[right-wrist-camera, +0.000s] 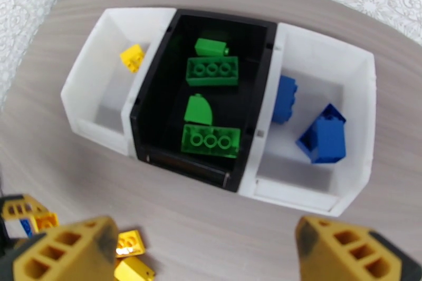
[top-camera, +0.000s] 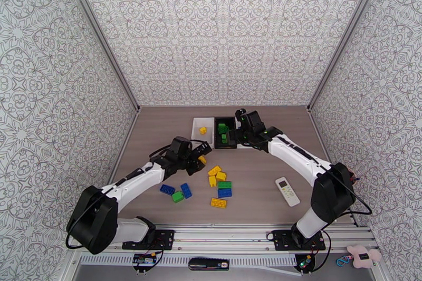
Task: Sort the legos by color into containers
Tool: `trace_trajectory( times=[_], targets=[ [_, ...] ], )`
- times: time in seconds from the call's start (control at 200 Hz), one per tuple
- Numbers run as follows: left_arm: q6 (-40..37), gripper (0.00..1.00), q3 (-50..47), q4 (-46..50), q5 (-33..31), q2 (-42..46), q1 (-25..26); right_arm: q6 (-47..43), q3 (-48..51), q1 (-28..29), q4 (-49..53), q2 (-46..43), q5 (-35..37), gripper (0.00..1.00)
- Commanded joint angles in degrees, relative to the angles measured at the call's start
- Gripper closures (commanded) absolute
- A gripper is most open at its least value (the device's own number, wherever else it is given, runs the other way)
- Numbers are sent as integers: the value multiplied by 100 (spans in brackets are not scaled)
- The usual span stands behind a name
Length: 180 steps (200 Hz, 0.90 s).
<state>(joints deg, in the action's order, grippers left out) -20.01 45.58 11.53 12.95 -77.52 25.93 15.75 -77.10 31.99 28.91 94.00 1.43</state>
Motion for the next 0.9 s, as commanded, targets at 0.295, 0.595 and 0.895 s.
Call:
trace_trajectory(
  times=[0.295,0.595,0.895],
  targets=[
    [3479,73,1967,766,-1735,-1503,-430,118,48,551,59,-26,-42,8],
    [3919,73,3486,1146,-1721,-2944,-592,291,274,651,-25,-69,-164,8],
    [3891,62,4449,1318,-1472,-3886,-656,203,423,666,364,-265,262,7]
  ],
)
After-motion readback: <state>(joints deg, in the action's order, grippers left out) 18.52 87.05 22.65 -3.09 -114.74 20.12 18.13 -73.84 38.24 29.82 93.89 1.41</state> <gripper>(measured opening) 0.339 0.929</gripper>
